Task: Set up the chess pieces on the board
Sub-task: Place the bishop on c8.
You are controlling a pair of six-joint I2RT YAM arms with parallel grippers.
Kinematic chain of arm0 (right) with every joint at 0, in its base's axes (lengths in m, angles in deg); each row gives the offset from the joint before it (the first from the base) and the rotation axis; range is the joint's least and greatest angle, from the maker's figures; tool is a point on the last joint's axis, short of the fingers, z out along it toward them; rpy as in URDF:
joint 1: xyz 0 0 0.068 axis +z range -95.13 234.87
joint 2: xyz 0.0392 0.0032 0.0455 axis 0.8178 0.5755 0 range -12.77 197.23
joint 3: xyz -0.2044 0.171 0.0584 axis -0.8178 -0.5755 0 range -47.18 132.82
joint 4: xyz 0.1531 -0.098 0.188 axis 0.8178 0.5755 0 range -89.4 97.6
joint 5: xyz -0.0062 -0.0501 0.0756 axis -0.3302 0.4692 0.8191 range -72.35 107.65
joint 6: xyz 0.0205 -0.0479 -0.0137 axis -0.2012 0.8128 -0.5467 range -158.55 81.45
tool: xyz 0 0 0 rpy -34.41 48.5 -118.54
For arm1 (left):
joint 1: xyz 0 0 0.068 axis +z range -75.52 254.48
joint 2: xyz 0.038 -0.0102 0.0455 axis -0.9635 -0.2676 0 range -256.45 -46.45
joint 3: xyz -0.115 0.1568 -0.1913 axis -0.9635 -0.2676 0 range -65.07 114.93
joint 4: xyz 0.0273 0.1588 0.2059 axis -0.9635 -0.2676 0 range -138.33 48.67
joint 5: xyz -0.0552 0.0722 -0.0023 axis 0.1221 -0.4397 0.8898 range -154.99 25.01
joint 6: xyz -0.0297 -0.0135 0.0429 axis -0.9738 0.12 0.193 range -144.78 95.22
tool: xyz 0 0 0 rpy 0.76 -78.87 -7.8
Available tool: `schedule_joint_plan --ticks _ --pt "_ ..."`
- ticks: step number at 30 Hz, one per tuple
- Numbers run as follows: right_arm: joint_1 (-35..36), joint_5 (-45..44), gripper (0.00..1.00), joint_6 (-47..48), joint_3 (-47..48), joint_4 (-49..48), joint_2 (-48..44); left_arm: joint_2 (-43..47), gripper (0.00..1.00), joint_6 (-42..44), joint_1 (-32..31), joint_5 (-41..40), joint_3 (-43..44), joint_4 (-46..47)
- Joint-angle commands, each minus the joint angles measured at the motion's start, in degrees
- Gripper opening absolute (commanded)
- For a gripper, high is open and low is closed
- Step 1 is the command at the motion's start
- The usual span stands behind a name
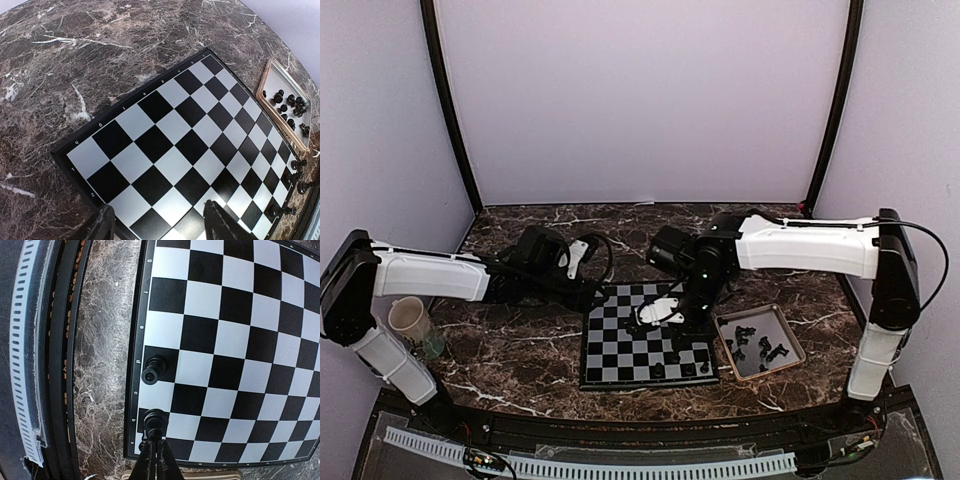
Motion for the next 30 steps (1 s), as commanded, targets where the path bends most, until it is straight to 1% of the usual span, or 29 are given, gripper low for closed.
schedule_joint_plan --ticks 1,8,15,30 --pt "1.7 0.2 0.05 0.5 0.9 1.1 1.3 1.7 0.63 -0.3 0.1 0.2 -0.8 1.0" --pt "3.2 -0.2 0.05 0.4 0.0 0.2 3.1 1.2 0.63 -0.5 0.3 0.6 -0.7 1.4" --pt "3.9 -3.5 0.05 0.0 -1.2 -1.6 4.3 1.3 0.63 -0.2 0.3 0.6 -1.0 1.2" --pt "4.0 -2.3 0.06 -0.4 -0.8 -2.5 5.8 1.2 0.63 -0.1 0.2 0.9 -1.0 1.1"
